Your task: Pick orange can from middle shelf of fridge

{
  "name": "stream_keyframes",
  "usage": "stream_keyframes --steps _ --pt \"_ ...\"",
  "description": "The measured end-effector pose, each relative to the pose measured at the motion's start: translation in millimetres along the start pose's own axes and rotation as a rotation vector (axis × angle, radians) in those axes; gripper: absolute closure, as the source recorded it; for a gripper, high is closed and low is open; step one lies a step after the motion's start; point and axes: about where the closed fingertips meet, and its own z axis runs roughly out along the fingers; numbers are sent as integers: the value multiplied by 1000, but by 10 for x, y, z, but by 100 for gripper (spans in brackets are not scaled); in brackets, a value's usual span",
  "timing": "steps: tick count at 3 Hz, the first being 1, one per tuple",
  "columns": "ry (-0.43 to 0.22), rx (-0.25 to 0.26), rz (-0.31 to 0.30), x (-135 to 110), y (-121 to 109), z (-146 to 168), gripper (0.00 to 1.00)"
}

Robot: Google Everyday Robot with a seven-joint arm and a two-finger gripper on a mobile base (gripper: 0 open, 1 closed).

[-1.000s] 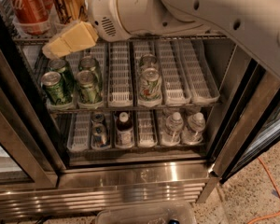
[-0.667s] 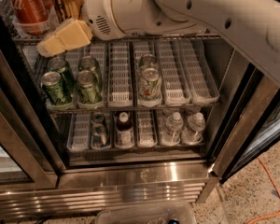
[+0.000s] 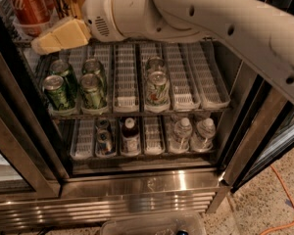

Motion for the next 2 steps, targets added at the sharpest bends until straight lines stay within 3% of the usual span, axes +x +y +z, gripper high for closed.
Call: stream_keyframes --steps 2 --pt "-41 86 52 63 -133 -73 0"
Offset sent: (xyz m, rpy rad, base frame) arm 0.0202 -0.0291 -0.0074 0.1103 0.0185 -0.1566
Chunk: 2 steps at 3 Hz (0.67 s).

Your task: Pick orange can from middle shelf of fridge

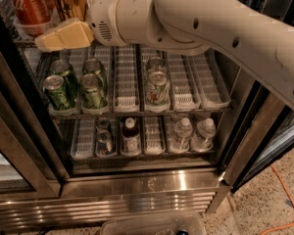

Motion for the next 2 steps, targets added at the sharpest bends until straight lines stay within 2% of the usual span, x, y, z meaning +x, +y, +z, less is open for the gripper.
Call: stream_keyframes --steps 1,2 --pt "-22 36 18 2 -61 -27 0" --pt "-49 48 11 -90 -85 -29 0"
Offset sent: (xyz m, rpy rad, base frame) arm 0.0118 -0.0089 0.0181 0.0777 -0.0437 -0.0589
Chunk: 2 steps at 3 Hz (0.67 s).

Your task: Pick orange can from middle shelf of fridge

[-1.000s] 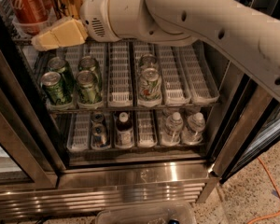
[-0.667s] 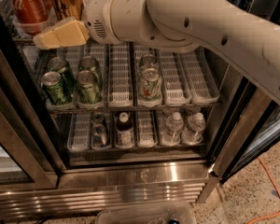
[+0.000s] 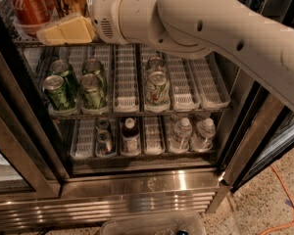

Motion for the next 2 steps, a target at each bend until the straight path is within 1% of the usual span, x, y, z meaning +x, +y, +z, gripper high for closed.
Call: stream_keyframes --steps 2 --pt "-43 8 0 -112 3 70 0"
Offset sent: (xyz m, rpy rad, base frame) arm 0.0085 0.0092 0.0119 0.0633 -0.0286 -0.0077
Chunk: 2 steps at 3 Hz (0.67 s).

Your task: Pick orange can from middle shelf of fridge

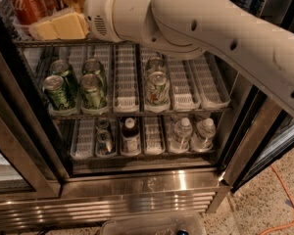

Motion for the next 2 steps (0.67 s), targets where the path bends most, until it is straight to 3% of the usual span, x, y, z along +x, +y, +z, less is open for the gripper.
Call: stream_keyframes --steps 1,2 --pt "-19 -2 17 1 42 54 1" --pt "-32 -2 37 35 108 91 20"
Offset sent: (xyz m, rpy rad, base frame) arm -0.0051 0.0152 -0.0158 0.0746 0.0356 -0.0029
